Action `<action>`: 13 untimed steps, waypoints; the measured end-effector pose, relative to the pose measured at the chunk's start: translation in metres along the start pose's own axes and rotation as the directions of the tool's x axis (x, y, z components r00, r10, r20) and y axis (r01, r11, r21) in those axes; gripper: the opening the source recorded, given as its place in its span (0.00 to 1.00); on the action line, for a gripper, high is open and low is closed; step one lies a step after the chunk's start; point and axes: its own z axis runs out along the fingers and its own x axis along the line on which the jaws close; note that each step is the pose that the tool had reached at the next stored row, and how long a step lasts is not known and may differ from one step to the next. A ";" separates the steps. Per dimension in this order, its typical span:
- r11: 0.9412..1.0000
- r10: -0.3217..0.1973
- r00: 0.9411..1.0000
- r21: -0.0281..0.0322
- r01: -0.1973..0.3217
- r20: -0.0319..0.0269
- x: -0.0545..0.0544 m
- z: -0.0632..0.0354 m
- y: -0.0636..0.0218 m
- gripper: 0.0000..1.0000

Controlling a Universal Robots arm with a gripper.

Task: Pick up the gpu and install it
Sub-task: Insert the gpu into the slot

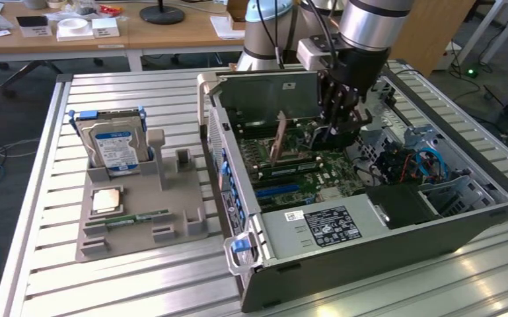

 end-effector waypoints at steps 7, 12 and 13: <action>1.000 0.000 1.000 0.000 0.000 0.000 0.000 0.0041 0.0006 0.26; 1.000 0.000 1.000 0.000 0.000 0.000 0.000 0.0042 0.0014 0.26; 1.000 0.000 1.000 0.000 0.000 0.000 0.000 0.0042 0.0022 0.26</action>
